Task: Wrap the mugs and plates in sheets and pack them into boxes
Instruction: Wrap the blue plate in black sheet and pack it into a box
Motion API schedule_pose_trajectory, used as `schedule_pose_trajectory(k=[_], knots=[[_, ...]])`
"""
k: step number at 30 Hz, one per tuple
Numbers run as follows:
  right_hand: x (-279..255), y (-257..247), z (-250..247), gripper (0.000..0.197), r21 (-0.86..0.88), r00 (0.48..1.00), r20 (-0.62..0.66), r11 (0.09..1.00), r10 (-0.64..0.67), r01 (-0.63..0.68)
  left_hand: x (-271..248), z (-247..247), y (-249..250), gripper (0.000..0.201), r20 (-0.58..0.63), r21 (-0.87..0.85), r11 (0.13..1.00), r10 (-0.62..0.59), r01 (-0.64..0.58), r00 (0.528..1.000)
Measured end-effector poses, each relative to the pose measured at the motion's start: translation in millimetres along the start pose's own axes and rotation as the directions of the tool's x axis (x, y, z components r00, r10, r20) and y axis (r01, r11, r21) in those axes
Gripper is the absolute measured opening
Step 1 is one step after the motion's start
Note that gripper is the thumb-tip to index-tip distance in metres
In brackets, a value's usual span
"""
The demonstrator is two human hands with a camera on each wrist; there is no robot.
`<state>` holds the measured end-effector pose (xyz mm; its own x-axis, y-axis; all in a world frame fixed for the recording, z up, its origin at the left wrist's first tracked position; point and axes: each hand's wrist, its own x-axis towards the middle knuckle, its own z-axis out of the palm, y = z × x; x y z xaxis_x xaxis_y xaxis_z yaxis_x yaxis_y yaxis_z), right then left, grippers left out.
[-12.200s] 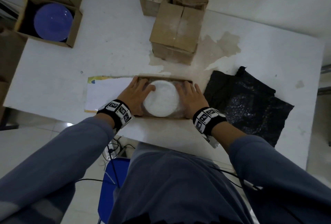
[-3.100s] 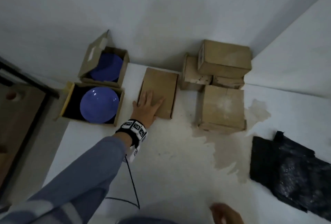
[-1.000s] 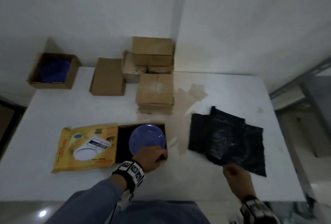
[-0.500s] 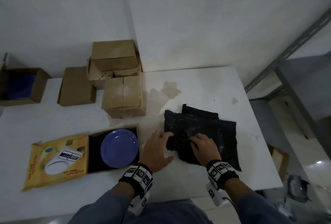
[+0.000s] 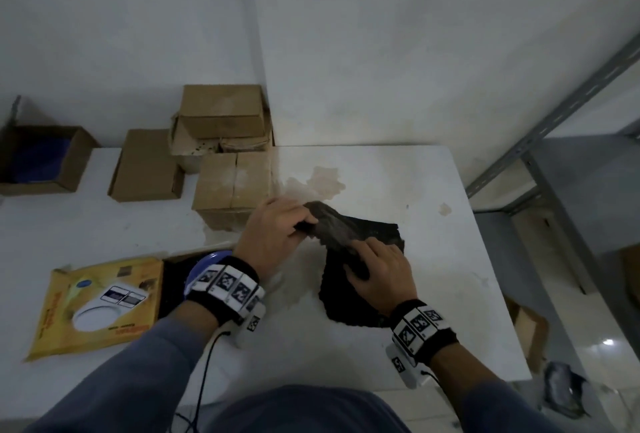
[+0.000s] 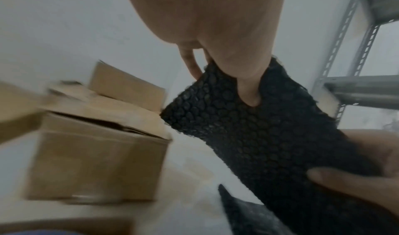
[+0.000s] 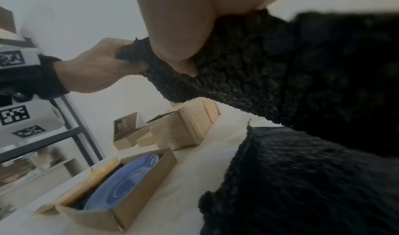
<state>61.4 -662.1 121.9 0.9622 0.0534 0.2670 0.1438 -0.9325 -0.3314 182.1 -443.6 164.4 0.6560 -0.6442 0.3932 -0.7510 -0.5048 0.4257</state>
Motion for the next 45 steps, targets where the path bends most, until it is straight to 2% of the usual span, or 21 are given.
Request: schedule_pose_trajectory(k=[3,7,11,14,16,18,20,23,25,26,27,29,30,31,32,33,35,37,41,43,45], knots=[[13,-19,10,0.024,0.011,0.998,-0.020,0.999,-0.052,0.052,-29,-36,-30,0.019,0.082,-0.053,0.999,-0.003,0.007,0.997],[33,-62,27,0.011,0.055,0.976,0.048,0.976,-0.211,0.209,-93,-73,-66,0.022,0.126,0.072,0.995,-0.073,0.064,0.989],[50,-110,55,0.014,0.050,0.942,0.062,0.943,-0.331,0.329,-161,-94,-97,0.020,0.018,0.179,0.966,-0.190,0.184,0.982],[59,-145,73,0.018,0.056,0.915,0.143,0.926,-0.377,0.373,-199,-106,-109,0.021,-0.112,0.243,0.929,-0.259,0.279,0.959],[61,-167,89,0.016,0.077,0.895,0.180,0.913,-0.407,0.400,-230,-109,-119,0.019,-0.113,0.275,0.904,-0.308,0.327,0.945],[58,-184,106,0.022,0.069,0.866,0.277,0.907,-0.417,0.415,-261,-107,-132,0.029,-0.031,0.284,0.894,-0.354,0.347,0.935],[51,-192,122,0.040,0.042,0.800,0.465,0.912,-0.378,0.407,-283,-101,-142,0.029,0.072,0.295,0.880,-0.408,0.372,0.910],[44,-199,136,0.055,0.017,0.654,0.700,0.921,-0.288,0.389,-299,-93,-148,0.040,0.293,0.320,0.864,-0.480,0.389,0.827],[46,-202,137,0.068,0.036,0.610,0.757,0.947,-0.235,0.320,-297,-100,-148,0.034,0.376,0.340,0.861,-0.492,0.377,0.785],[48,-203,135,0.070,0.051,0.625,0.747,0.957,-0.225,0.284,-292,-104,-149,0.035,0.387,0.335,0.869,-0.480,0.365,0.787],[52,-204,134,0.067,0.070,0.662,0.714,0.964,-0.227,0.256,-285,-107,-151,0.036,0.391,0.320,0.879,-0.462,0.353,0.796],[63,-201,137,0.048,0.088,0.784,0.574,0.970,-0.237,0.228,-263,-111,-155,0.036,0.400,0.265,0.906,-0.416,0.332,0.817],[70,-198,139,0.041,0.063,0.822,0.527,0.974,-0.216,0.216,-253,-108,-158,0.034,0.395,0.236,0.917,-0.392,0.321,0.831],[78,-196,141,0.046,0.011,0.830,0.529,0.980,-0.176,0.201,-242,-103,-160,0.033,0.402,0.219,0.925,-0.376,0.311,0.835],[85,-194,143,0.062,-0.049,0.799,0.589,0.981,-0.123,0.188,-233,-96,-161,0.036,0.432,0.220,0.930,-0.363,0.294,0.826],[90,-192,143,0.077,-0.103,0.751,0.657,0.977,-0.076,0.189,-224,-88,-162,0.046,0.492,0.228,0.934,-0.353,0.274,0.796],[93,-190,144,0.099,-0.191,0.678,0.735,0.949,-0.031,0.251,-213,-70,-161,0.072,0.625,0.243,0.941,-0.338,0.236,0.703],[87,-188,145,0.107,-0.246,0.662,0.749,0.929,0.002,0.276,-206,-58,-161,0.091,0.677,0.273,0.941,-0.336,0.200,0.655],[69,-187,145,0.109,-0.285,0.680,0.732,0.926,0.043,0.248,-208,-46,-164,0.117,0.651,0.300,0.929,-0.366,0.218,0.665],[67,-189,145,0.109,-0.278,0.688,0.724,0.937,0.058,0.214,-210,-42,-166,0.122,0.627,0.297,0.927,-0.371,0.230,0.686],[68,-190,146,0.111,-0.270,0.696,0.715,0.944,0.066,0.188,-210,-37,-165,0.122,0.628,0.290,0.924,-0.381,0.250,0.678]])
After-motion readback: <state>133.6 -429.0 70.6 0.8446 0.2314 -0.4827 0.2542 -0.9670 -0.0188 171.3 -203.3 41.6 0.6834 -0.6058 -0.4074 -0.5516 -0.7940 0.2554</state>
